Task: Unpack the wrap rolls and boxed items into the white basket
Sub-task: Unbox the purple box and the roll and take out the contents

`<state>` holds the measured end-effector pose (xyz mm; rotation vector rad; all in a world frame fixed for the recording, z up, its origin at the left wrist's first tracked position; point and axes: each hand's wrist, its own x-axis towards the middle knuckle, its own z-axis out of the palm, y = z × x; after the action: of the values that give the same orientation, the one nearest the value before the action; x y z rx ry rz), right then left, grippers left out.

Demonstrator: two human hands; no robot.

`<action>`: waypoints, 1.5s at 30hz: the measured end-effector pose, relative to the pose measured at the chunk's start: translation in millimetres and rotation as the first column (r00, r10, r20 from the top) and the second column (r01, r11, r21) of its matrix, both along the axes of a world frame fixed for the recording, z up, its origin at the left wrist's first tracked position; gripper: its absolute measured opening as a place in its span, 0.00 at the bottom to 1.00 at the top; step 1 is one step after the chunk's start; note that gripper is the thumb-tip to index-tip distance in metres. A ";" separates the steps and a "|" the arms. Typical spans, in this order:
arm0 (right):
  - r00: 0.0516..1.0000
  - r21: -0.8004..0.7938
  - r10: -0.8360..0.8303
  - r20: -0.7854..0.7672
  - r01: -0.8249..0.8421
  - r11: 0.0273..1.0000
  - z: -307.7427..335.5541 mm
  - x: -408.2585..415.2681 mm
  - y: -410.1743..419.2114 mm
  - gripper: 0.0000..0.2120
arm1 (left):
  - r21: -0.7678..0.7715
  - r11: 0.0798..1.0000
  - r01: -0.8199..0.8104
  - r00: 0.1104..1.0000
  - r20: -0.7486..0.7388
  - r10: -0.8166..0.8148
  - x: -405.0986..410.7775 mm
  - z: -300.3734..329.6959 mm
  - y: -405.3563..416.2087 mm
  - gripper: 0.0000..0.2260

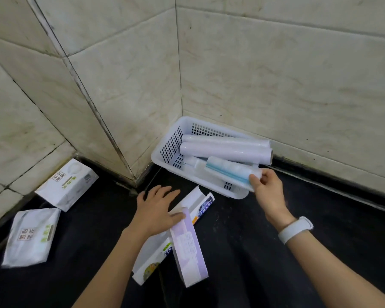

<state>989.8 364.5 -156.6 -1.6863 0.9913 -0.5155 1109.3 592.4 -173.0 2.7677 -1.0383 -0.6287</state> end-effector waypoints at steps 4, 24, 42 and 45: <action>0.981 -0.114 0.150 -0.124 -0.164 0.980 -14.3 45.0 -0.4 0.06 | -0.063 0.998 0.011 0.998 -0.066 -0.015 12.1 0.6 -20.7 0.45; 0.363 -0.184 0.537 -0.761 -0.915 0.359 -67.1 118.9 -26.6 0.29 | -0.106 0.992 -0.075 0.997 -0.019 0.073 42.6 -44.6 -42.0 0.34; 0.333 -0.245 0.472 -0.816 -0.939 0.240 -65.5 121.6 -17.2 0.26 | -0.053 0.998 -0.031 0.999 -0.016 0.030 43.1 -37.7 -40.4 0.27; 0.457 -0.348 0.471 -0.754 -0.887 0.303 -56.8 116.2 -15.4 0.23 | -0.051 0.998 -0.025 0.999 -0.045 0.023 46.1 -31.5 -41.0 0.26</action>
<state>1106.0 349.1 -213.4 -2.8897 0.1756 0.2984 1155.3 551.4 -204.5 2.7049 -0.9961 -0.6475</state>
